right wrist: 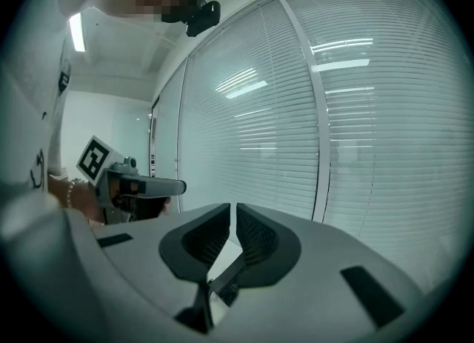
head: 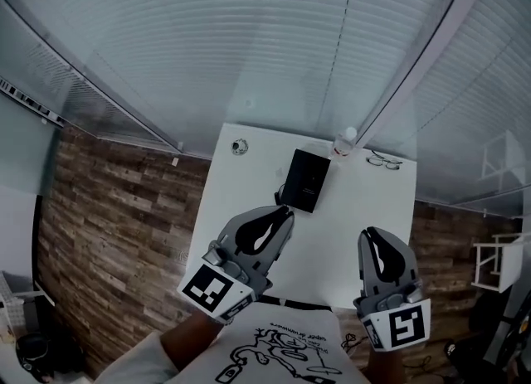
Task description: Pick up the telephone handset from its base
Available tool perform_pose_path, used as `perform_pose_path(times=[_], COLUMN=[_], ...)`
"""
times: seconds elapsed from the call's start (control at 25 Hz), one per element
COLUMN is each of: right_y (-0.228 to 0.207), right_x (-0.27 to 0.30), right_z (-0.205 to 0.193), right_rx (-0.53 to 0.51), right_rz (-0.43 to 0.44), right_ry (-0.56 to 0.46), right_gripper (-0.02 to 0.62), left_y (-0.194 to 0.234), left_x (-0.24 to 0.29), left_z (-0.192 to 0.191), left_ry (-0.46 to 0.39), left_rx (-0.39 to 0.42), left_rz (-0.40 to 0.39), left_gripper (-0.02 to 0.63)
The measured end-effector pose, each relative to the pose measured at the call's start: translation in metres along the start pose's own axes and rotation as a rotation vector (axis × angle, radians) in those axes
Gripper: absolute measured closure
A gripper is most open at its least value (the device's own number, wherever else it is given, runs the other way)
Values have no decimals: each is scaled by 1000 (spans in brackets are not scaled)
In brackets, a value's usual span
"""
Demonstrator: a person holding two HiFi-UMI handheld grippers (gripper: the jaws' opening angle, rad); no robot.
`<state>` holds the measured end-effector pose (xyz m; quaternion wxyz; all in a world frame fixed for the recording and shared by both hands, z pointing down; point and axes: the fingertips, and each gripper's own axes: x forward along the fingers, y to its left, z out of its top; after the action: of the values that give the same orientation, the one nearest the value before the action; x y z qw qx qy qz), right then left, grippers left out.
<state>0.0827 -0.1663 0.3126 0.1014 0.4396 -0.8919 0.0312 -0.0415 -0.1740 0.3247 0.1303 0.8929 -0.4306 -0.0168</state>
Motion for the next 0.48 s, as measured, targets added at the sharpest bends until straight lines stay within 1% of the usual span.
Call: perform_pose_path(times=[0.2, 0.36, 0.48], right_y=[-5, -4, -5], right_x=[18, 35, 45], right_z=[-37, -63, -81], right_rx=[36, 37, 47], right_rz=[-3, 13, 13], right_ry=[46, 75, 90], right_gripper=[571, 571, 571], left_y=[12, 26, 39], left_x=[15, 25, 30], left_z=[-29, -62, -84], left_ry=[56, 126, 160], left_rx=[8, -3, -15], left_rz=[-29, -27, -15], left_gripper=[572, 572, 571])
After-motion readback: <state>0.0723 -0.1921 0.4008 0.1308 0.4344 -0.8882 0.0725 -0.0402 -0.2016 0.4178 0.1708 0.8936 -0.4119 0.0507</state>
